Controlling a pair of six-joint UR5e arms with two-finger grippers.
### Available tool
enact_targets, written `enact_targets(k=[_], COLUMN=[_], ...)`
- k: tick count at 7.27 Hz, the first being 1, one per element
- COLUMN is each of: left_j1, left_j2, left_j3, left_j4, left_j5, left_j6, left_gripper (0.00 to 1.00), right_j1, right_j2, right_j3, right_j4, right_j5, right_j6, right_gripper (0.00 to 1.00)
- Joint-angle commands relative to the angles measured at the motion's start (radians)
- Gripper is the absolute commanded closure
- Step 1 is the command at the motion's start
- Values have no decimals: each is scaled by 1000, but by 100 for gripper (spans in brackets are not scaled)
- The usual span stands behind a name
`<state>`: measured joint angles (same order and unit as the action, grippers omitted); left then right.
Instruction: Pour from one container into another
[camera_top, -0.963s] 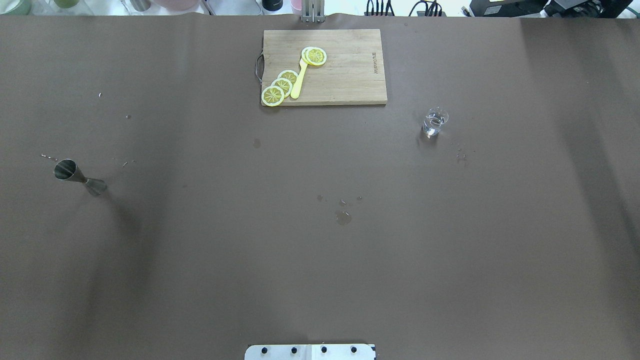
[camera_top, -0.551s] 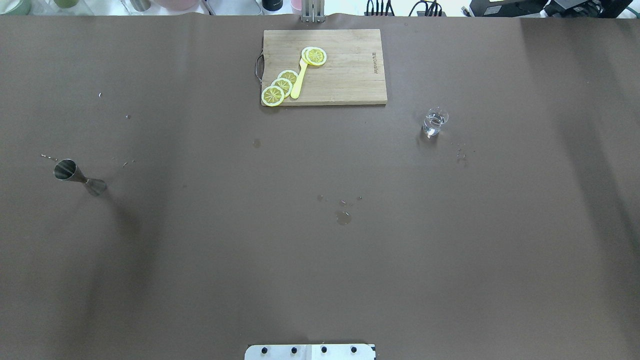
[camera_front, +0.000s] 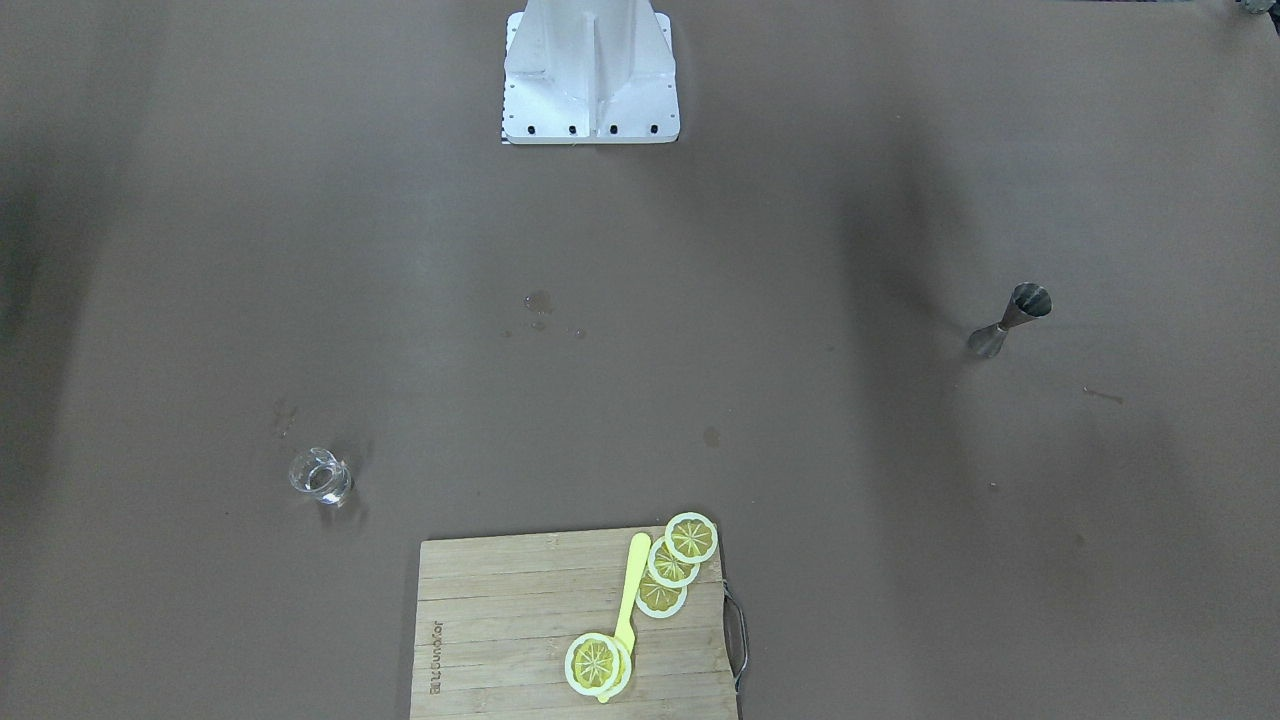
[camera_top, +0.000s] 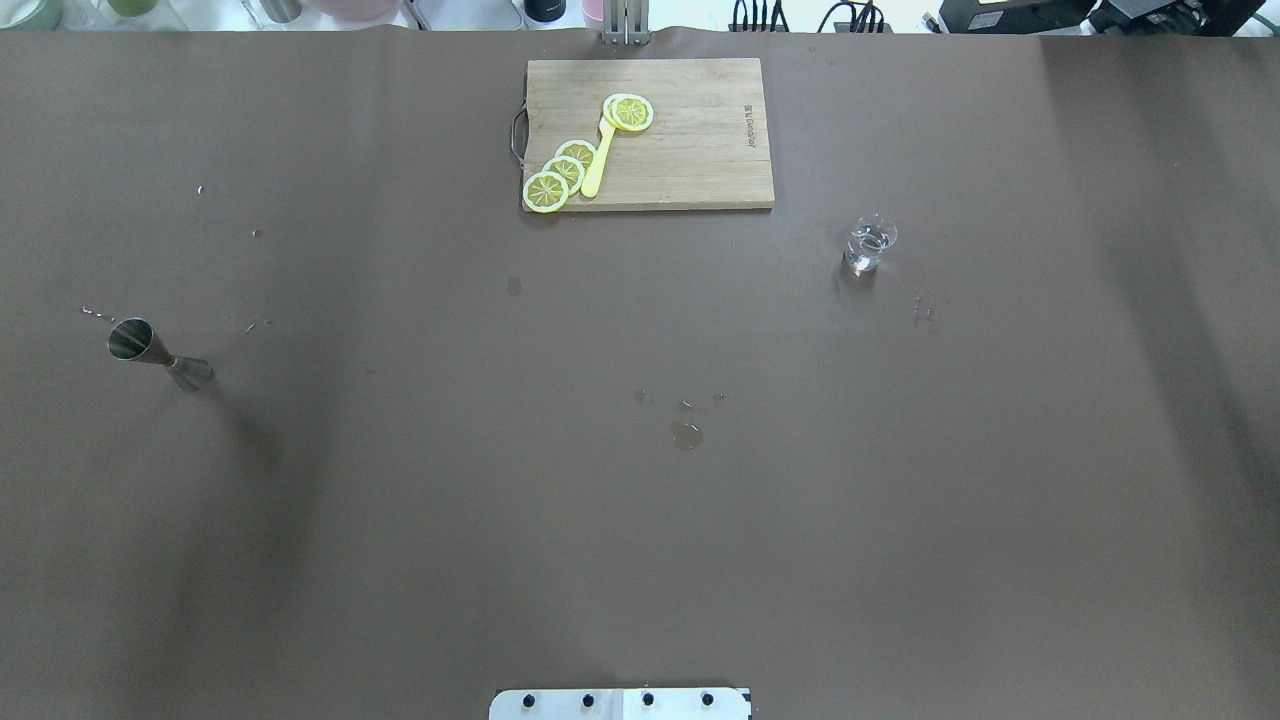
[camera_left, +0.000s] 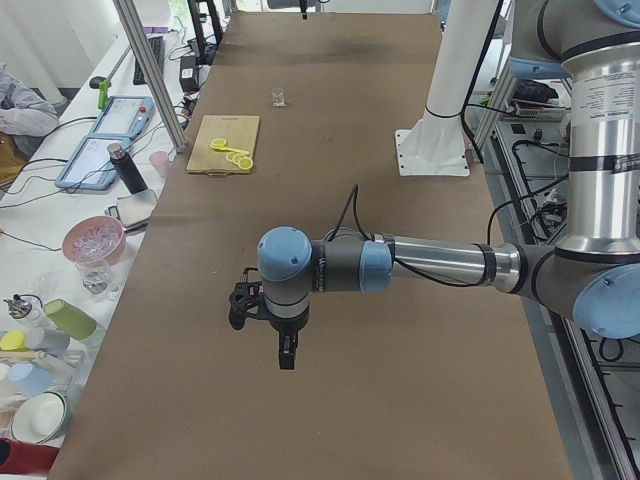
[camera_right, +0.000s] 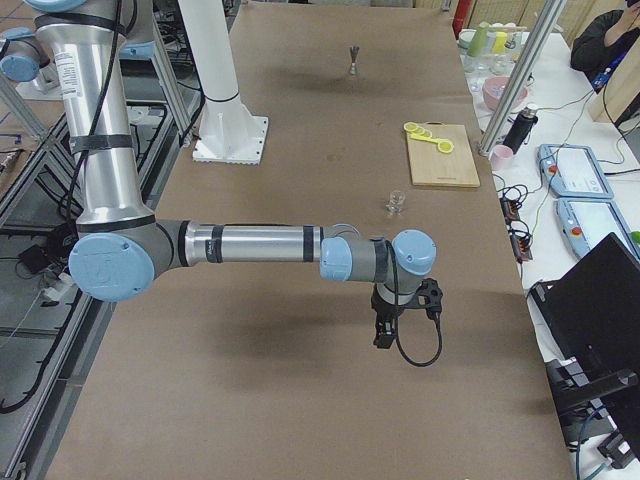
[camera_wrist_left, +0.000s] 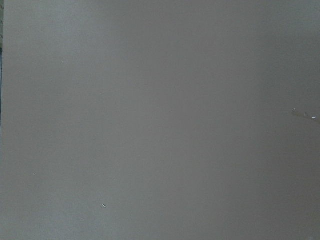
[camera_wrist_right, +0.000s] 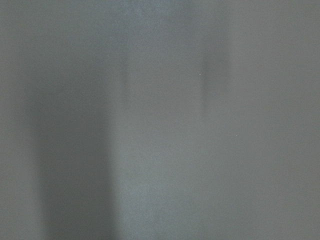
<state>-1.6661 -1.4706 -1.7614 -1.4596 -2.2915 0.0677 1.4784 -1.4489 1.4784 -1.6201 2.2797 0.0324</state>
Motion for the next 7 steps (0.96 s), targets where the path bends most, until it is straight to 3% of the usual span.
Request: enact_targets(k=[1,5,7], left_j1=[2,5,14], left_j2=[39,33,50], left_j3=[-18,-113,-115], left_j4=[-19,-31,-201], left_j5=[-9,-10,-9], left_j6=[3,-2,1], left_gripper=[2,2,2], right_j1=[0,-6,-18], right_j2=[2,58,65], right_j3=[13,54,71], right_j4=[-4,-6,-1], right_j5=[-5,21,81], right_j6=[1,0,-2], right_gripper=[0,0,0])
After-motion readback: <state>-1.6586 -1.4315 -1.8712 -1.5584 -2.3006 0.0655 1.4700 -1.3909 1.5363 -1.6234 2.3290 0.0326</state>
